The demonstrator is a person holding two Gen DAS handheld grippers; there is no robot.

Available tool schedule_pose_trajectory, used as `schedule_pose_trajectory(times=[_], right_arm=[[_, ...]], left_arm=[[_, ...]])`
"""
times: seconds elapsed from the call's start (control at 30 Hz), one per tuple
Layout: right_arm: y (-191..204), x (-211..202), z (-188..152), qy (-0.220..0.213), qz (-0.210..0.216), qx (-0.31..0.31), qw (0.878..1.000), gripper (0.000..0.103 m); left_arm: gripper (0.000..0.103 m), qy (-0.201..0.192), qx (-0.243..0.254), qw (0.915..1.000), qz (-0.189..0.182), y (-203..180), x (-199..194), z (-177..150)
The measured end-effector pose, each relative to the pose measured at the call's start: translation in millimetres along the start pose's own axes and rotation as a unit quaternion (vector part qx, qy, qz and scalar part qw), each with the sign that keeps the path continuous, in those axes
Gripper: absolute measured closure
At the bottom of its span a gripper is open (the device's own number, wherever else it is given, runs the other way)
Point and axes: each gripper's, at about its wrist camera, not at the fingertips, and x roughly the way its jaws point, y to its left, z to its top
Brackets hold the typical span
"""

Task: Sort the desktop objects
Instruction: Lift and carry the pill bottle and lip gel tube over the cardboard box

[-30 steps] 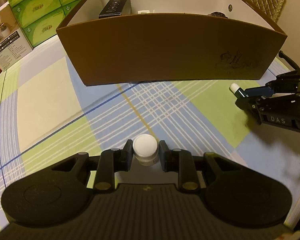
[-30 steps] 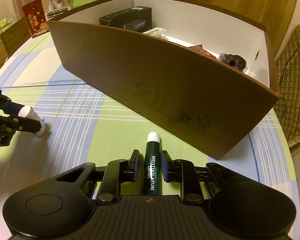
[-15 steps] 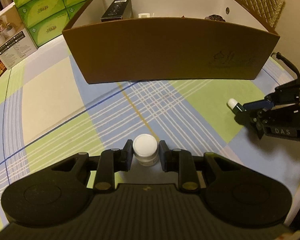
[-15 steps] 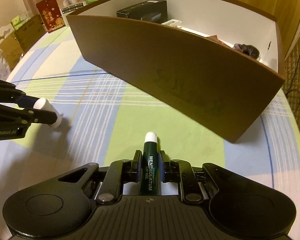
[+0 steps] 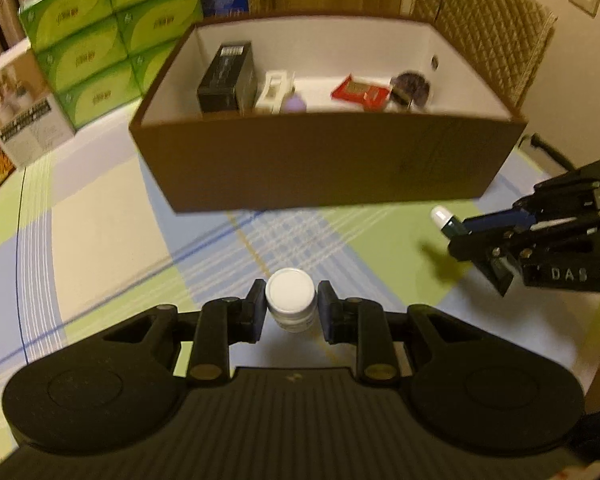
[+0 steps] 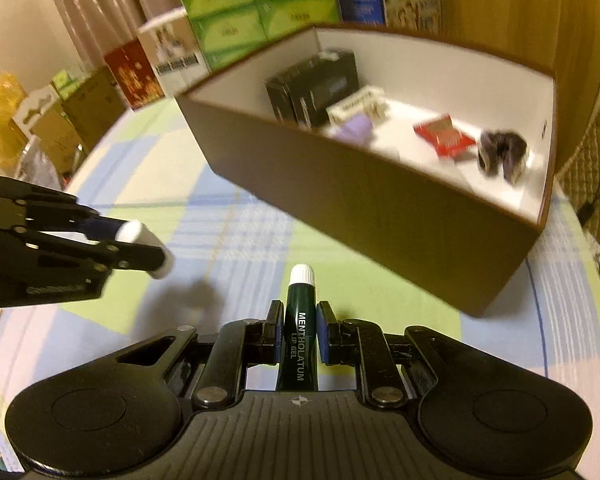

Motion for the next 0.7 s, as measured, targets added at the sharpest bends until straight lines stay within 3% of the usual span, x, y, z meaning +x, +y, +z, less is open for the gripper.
schedule_pose_trajectory(times=[0.37,0.7], right_arm=[[3,-42,51,-0.073,0.013,-0.013,0.997,0.089],[-45,-45,110,-0.119,-0.024,0.012,0.993,0.089]], left_arm=[[0.081,-0.064,-0.001,0.9978,-0.021,1,-22,69],[0.081,-0.073,0.001,0.9966,-0.038,-1,15,145]])
